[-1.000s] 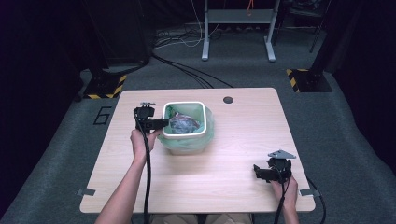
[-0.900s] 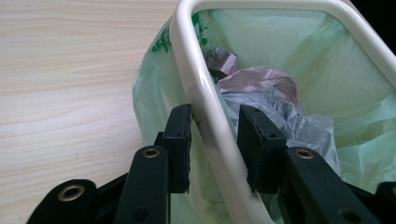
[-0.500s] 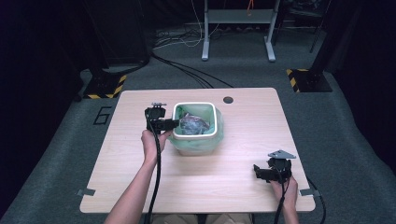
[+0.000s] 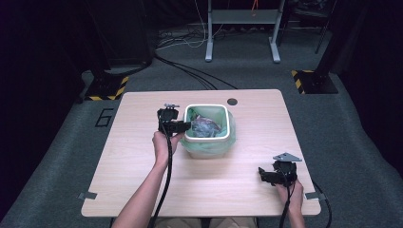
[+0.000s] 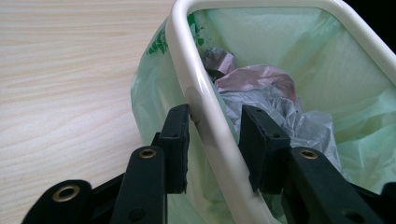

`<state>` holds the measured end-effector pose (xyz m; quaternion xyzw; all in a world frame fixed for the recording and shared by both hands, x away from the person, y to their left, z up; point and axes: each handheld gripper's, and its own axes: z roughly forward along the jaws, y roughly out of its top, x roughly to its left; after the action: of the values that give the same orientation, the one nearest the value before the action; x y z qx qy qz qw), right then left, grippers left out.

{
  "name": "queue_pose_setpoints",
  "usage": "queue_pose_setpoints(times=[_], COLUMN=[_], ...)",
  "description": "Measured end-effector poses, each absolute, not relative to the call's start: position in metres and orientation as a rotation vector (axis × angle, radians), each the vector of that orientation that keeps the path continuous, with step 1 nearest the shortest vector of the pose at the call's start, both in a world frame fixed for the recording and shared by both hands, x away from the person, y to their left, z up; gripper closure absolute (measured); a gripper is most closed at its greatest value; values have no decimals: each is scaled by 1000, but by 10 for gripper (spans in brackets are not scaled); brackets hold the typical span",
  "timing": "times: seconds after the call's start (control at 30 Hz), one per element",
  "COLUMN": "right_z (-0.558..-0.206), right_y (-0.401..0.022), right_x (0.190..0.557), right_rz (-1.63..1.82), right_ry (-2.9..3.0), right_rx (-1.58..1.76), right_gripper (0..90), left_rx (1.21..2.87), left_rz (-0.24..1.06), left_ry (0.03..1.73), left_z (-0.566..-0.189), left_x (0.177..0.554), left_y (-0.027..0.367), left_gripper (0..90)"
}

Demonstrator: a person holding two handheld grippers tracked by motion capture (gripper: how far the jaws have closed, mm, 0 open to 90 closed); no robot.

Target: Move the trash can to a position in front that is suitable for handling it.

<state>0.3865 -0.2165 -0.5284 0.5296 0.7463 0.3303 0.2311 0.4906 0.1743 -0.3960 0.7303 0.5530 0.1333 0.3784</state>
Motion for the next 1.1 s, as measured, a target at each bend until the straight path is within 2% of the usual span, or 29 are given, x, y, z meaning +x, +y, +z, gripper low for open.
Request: queue_pose_setpoints(times=[0.07, 0.17, 0.2, 0.23, 0.27, 0.43, 0.5, 0.73, 1.1], right_z=[-528, -528, -528, -528, -528, -529, -529, -519, -459], right_y=[-217, -216, -216, -216, -216, -214, -214, -214, -205], right_x=[386, 386, 386, 386, 386, 386, 386, 398, 410], right_rz=[910, 910, 910, 910, 907, 877, 851, 771, 988], right_ry=[2053, 2052, 2052, 2052, 2051, 2034, 2022, 2130, 2156], right_rx=[1455, 1456, 1456, 1456, 1455, 1484, 1521, 1564, 1492], right_gripper=[110, 112, 112, 113, 110, 43, 0, 0, 2], left_rx=[1869, 1871, 1867, 1866, 1860, 1849, 1838, 1846, 1847], left_rz=[330, 348, 347, 351, 349, 330, 328, 314, 289], left_ry=[1397, 1396, 1383, 1374, 1368, 1339, 1327, 1304, 1272], left_z=[-396, -395, -394, -393, -392, -390, -388, -389, -387], left_x=[490, 489, 488, 488, 487, 484, 481, 477, 477], left_y=[175, 177, 180, 182, 184, 200, 208, 235, 246], left_gripper=[596, 453, 453, 354, 315, 170, 146, 51, 9])
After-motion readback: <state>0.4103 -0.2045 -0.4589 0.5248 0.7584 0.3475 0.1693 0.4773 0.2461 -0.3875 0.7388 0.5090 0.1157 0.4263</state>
